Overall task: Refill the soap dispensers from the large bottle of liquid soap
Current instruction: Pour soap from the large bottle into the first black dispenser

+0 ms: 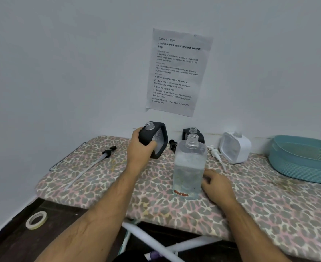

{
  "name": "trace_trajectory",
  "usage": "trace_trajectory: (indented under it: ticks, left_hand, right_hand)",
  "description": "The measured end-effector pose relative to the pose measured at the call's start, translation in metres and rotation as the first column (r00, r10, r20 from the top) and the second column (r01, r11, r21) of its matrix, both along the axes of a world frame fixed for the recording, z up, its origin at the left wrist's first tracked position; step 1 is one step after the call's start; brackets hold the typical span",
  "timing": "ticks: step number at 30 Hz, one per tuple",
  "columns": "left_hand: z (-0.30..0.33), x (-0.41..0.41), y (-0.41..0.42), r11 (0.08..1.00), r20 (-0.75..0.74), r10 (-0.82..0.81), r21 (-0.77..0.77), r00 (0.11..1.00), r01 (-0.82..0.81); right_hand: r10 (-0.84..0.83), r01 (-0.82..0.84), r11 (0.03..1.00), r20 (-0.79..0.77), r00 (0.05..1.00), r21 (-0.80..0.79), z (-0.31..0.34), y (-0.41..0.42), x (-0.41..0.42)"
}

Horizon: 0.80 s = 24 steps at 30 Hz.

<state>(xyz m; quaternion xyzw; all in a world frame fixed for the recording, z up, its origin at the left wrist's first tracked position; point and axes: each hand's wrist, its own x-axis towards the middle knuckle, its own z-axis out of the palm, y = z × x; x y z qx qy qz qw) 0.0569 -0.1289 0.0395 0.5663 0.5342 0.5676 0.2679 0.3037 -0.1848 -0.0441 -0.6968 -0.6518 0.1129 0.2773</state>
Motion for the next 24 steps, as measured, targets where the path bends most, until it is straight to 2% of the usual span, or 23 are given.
trace_trajectory:
  ticks: [3,7,12,16,19,24]
  left_hand:
    - [-0.008,-0.014,-0.02,0.999,-0.006,-0.035,-0.006,0.999,0.035]
    - [-0.029,-0.023,-0.045,0.998,-0.009,-0.064,-0.023,0.998,0.064]
    - [-0.048,-0.02,-0.069,0.997,-0.023,-0.067,-0.05,0.998,0.065]
    - [-0.05,-0.014,-0.078,0.994,-0.042,-0.088,-0.065,0.995,0.085]
    - [-0.051,-0.012,-0.08,0.99,-0.058,-0.117,-0.084,0.991,0.112]
    - [-0.057,-0.012,-0.085,0.989,-0.05,-0.138,-0.065,0.989,0.135]
  right_hand:
    - [-0.009,-0.001,0.997,-0.134,0.991,-0.075,0.004,-0.002,0.003]
    - [-0.054,0.033,0.996,-0.286,0.957,-0.077,0.007,-0.015,0.002]
    - [-0.093,0.076,0.996,-0.546,0.833,-0.054,0.008,-0.037,-0.001]
    - [-0.085,0.089,0.995,-0.757,0.648,-0.035,0.015,-0.053,-0.002]
    - [-0.063,0.093,0.996,-0.825,0.561,-0.013,0.021,-0.061,-0.006]
    - [0.009,0.048,0.998,-0.844,0.537,0.04,0.022,-0.062,-0.01]
